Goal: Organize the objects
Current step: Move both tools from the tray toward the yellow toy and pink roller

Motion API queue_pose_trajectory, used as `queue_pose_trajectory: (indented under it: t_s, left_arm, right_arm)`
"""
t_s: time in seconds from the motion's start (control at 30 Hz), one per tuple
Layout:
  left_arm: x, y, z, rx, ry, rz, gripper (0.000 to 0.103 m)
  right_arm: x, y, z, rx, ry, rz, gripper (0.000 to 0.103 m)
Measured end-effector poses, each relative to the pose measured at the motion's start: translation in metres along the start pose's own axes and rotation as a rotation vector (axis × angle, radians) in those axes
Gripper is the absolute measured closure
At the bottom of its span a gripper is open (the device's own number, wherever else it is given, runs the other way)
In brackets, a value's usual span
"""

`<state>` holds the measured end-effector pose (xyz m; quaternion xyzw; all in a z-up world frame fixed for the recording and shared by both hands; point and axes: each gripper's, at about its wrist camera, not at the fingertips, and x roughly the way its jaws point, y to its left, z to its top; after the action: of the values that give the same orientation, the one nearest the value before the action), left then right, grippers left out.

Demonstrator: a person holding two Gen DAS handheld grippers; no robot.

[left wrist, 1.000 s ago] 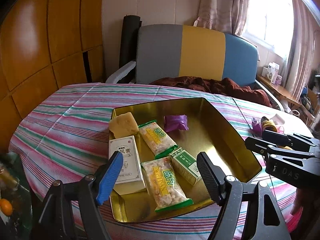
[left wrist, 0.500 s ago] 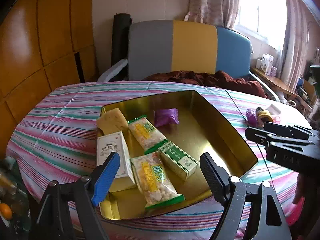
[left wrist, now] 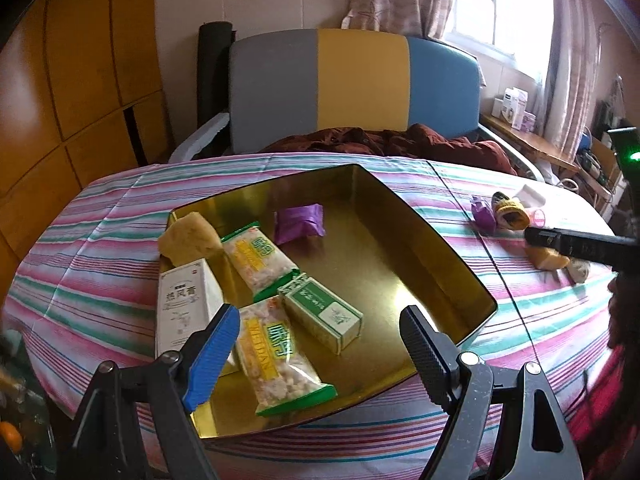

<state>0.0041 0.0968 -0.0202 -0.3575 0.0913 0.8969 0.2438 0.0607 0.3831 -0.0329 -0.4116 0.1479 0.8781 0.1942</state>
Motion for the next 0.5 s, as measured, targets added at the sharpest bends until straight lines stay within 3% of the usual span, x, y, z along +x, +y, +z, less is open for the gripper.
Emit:
queue_pose_trajectory:
  t_s: [0.27,0.43,0.5]
  left_arm:
    - [0.006,-0.015,0.004,0.039,0.015,-0.033,0.020]
    - [0.011,-0.028,0.008,0.068,0.026,-0.054,0.020]
    - [0.012,-0.032,0.009,0.079,0.029,-0.061,0.020]
  right_arm:
    - [0.001,-0.094,0.021,0.190,0.023,-0.076,0.044]
    - [0.017,-0.119,0.038,0.189,0.051,-0.071,0.044]
    - [0.029,-0.128,0.045,0.228,0.078,-0.022,0.044]
